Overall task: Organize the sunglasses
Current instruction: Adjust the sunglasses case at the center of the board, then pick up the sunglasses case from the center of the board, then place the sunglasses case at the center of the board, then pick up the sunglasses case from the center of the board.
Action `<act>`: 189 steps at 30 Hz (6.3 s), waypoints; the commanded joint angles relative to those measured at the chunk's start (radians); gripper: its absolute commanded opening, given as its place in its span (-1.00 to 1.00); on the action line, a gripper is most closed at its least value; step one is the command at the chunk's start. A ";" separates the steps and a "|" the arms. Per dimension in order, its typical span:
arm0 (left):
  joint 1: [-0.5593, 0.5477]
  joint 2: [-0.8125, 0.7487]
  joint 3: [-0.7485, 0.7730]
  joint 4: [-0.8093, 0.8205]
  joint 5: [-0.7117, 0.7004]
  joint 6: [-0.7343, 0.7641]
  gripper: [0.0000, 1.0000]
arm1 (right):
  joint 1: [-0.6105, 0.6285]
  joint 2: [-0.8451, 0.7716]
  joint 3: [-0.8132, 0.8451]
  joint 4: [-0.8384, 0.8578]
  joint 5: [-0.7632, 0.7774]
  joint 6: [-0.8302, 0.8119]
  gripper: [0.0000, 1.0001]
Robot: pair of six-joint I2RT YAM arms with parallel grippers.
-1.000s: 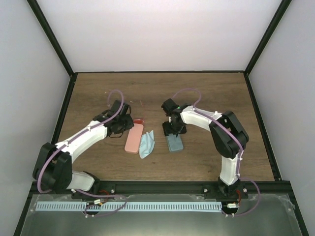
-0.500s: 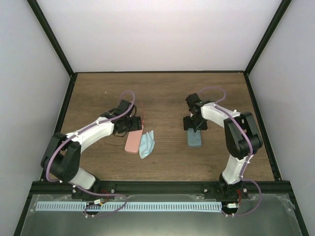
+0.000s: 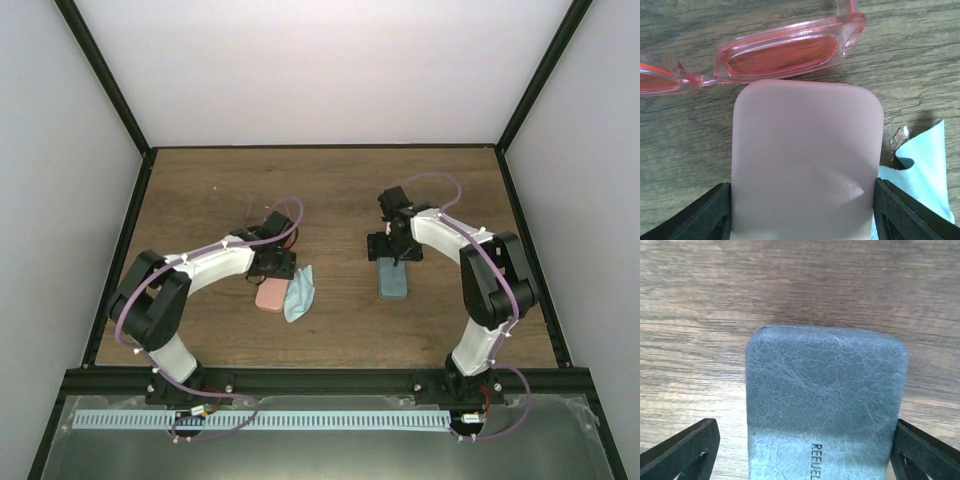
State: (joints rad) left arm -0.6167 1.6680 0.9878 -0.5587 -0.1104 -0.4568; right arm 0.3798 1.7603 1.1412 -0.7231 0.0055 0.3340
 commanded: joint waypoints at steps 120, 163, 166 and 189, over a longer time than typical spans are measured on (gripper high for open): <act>-0.079 0.012 0.014 -0.051 0.144 0.019 0.89 | -0.035 -0.357 -0.325 0.598 -0.870 0.204 0.99; -0.085 -0.015 -0.053 -0.033 0.157 0.035 0.51 | -0.034 -0.363 -0.376 0.589 -0.839 0.176 0.97; -0.085 -0.048 -0.036 -0.040 0.158 0.022 0.49 | -0.034 -0.364 -0.375 0.588 -0.846 0.178 0.97; 0.023 -0.230 0.005 0.296 0.750 -0.216 0.36 | -0.106 -0.446 -0.483 1.128 -1.135 0.503 1.00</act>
State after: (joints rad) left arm -0.5938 1.4513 1.0260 -0.4629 0.3836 -0.5728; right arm 0.3325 1.3426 0.6933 0.2058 -1.0412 0.7280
